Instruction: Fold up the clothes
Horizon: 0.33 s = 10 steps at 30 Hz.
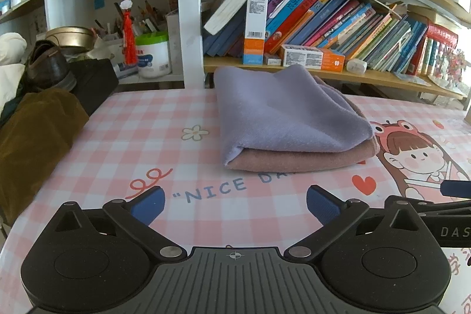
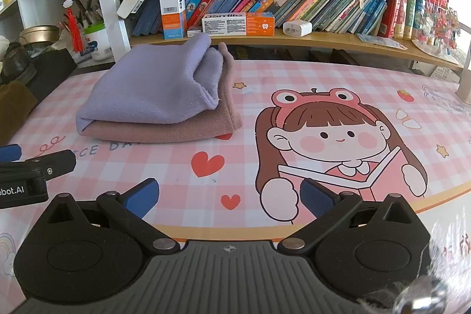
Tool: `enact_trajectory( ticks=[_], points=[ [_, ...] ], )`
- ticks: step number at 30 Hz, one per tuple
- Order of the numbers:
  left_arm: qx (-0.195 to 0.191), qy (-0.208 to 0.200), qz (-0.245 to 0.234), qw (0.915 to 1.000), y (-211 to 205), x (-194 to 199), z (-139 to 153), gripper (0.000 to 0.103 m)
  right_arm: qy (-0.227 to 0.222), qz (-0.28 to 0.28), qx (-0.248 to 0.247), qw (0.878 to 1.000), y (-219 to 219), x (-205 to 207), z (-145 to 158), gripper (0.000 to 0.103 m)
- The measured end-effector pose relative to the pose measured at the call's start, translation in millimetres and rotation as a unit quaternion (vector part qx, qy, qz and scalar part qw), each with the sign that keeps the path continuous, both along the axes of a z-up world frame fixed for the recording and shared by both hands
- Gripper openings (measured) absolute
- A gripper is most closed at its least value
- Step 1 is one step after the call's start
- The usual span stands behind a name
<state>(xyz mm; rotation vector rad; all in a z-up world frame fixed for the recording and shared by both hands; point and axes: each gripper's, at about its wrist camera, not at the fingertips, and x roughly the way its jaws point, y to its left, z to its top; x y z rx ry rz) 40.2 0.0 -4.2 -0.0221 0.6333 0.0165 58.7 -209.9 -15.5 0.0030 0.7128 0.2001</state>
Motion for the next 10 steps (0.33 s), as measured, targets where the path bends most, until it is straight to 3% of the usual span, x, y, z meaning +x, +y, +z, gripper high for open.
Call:
enact_trajectory(
  ticks=[10],
  points=[
    [0.002,-0.003,-0.007,1.0000,-3.5,-0.9,0.3,0.103,0.004,-0.002,-0.004,1.000,0.8,0.3,-3.5,0.103]
  ],
)
